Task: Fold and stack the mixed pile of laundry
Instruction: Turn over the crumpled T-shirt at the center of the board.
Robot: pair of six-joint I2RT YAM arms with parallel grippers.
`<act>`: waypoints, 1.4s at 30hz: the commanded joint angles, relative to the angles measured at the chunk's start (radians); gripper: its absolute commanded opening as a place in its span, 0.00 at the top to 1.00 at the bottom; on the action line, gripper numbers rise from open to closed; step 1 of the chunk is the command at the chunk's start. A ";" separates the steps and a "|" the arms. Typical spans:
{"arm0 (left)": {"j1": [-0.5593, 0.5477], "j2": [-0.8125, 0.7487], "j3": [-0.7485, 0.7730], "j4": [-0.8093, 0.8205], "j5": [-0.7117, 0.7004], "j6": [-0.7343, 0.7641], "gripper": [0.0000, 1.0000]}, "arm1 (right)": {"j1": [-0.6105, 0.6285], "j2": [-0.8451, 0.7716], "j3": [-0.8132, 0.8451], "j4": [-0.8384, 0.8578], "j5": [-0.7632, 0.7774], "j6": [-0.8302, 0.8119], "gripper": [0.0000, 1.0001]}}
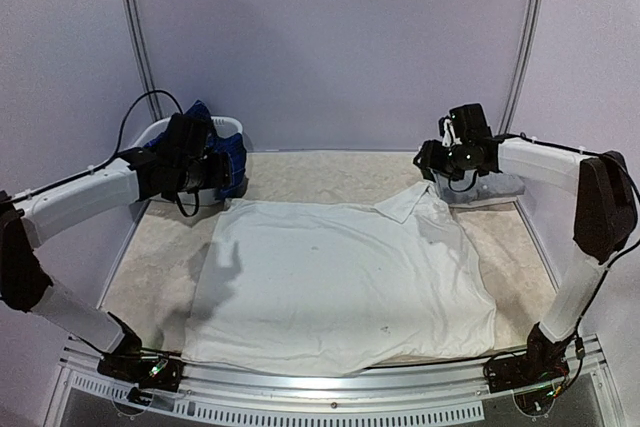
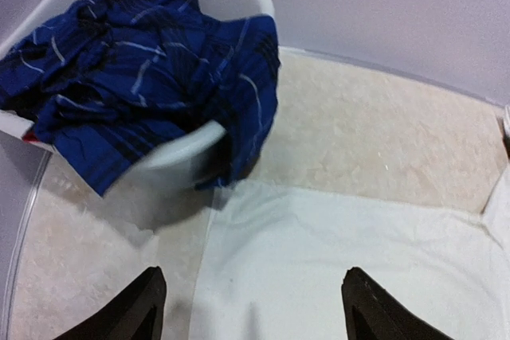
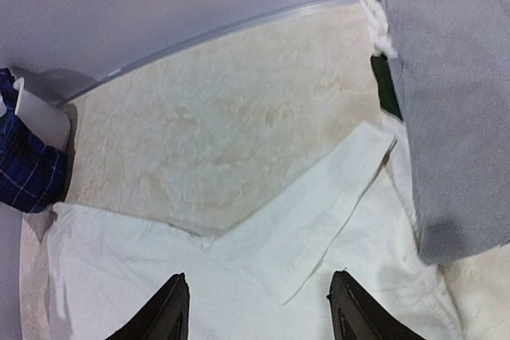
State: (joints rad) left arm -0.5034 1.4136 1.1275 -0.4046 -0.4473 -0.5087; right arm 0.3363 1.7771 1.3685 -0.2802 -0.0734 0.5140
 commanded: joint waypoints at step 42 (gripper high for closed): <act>-0.201 -0.268 -0.373 0.064 0.001 0.006 0.26 | 0.032 0.280 -0.176 0.356 -0.142 0.305 0.74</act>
State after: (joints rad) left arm -0.6876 1.1538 0.7692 -0.3561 -0.4343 -0.5053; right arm 0.3656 2.0357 1.1587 0.0853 -0.2157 0.8238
